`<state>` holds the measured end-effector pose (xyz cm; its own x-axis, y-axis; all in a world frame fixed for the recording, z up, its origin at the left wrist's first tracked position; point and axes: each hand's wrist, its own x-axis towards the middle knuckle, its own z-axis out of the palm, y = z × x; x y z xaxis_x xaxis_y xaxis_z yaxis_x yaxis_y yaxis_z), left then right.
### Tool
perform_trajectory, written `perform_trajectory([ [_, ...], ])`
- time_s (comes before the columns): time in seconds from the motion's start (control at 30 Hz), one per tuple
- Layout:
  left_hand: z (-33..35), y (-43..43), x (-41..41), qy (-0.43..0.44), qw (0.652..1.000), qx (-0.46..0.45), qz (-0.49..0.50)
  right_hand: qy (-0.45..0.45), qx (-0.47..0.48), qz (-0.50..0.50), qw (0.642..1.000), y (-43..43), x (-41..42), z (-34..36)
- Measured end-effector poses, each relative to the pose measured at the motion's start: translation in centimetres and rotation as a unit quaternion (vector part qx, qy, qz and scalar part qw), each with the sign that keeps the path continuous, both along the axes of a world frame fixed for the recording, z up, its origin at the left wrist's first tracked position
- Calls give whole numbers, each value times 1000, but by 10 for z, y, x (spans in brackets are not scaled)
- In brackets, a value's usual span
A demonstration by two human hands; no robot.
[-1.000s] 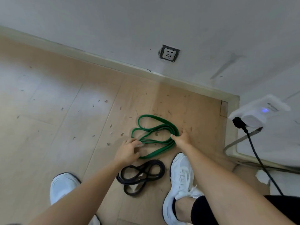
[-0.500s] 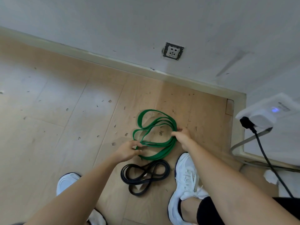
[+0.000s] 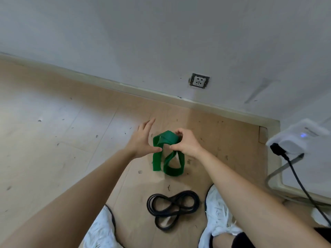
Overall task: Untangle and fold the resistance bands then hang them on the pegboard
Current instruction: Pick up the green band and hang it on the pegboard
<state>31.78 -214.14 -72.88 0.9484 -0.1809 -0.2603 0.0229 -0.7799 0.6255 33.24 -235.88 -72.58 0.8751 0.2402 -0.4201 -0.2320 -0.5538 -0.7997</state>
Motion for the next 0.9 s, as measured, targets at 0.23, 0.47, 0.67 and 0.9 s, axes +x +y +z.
perform_trajectory([
  [0.23, 40, 8, 4, -9, 993, 40, -112, -77, -48, 134, 987, 21, 4, 59],
  [0.47, 106, -1, 2, -10, 985, -167, -38, -123, -44, 151, 980, 5, 19, 131],
  [0.67, 190, -15, 8, -42, 979, -185, -70, -71, 33, 144, 986, -20, 18, 172],
  [0.9, 268, -27, 9, -70, 953, -295, -2, -80, 176, 78, 978, -33, 14, 236],
])
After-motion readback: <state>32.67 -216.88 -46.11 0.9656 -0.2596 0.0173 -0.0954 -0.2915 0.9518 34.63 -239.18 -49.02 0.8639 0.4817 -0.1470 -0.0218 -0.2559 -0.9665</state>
